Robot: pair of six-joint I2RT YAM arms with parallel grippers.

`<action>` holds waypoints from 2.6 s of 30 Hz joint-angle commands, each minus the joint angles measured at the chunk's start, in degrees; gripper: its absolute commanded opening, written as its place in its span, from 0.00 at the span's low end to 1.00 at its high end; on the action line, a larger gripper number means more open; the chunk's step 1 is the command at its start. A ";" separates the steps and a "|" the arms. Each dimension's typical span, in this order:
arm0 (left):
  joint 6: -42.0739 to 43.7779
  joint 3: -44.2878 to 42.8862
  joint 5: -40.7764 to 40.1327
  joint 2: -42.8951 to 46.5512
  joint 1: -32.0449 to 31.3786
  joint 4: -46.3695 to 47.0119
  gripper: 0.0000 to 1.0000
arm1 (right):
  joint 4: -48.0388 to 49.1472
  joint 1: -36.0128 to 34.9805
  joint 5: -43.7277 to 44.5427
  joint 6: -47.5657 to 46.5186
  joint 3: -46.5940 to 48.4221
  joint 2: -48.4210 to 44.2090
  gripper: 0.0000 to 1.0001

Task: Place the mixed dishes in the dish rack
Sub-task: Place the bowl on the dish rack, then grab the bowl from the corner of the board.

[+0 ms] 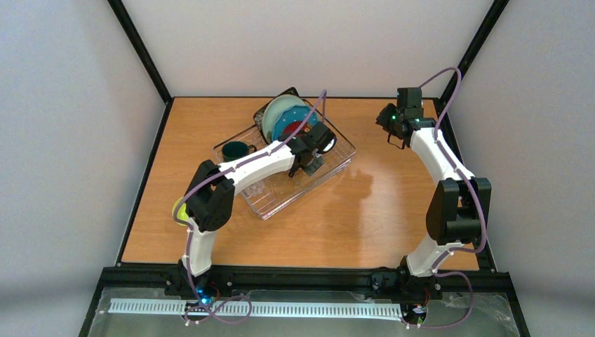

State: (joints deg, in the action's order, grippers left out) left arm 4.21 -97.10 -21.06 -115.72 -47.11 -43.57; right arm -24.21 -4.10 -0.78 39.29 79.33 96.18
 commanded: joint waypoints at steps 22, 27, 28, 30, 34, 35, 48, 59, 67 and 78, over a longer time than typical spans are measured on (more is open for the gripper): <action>-14.78 -3.33 -7.27 18.91 -2.02 -8.77 0.62 | -8.66 -7.12 2.71 -9.31 12.99 0.50 0.63; -22.93 1.57 -13.23 28.00 -2.02 -10.93 0.62 | -11.66 -14.62 2.19 -12.80 20.61 4.03 0.63; -24.97 2.07 -14.44 29.53 -2.06 -12.06 0.62 | -12.24 -16.42 2.35 -13.54 22.12 4.85 0.63; -28.64 2.86 -16.21 32.20 -2.02 -14.39 0.62 | -13.68 -20.34 2.86 -14.69 25.65 6.57 0.63; -39.04 3.99 -19.77 35.81 -2.02 -21.44 0.62 | -16.15 -26.59 3.44 -15.54 30.84 9.34 0.63; -41.95 4.65 -19.98 36.73 -2.02 -23.84 0.62 | -16.43 -27.82 3.85 -15.51 31.48 9.57 0.63; -62.05 20.97 -6.02 49.65 11.60 -20.64 0.71 | -16.65 -30.40 8.03 -15.12 27.53 4.29 0.64; -62.75 32.77 8.31 53.12 30.01 -12.75 0.71 | -16.15 -28.50 8.21 -17.52 24.73 -0.20 0.64; -66.86 41.83 14.69 56.46 40.14 -11.33 0.72 | -14.85 -27.33 7.39 -18.17 21.52 -1.69 0.64; -65.46 45.29 14.38 54.55 43.95 -10.14 0.73 | -13.40 -25.02 6.26 -18.81 18.98 -2.83 0.64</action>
State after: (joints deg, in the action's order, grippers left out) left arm -61.08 -52.47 -6.35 -60.01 -3.84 -54.89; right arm -38.81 -30.41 6.39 21.50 99.72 95.72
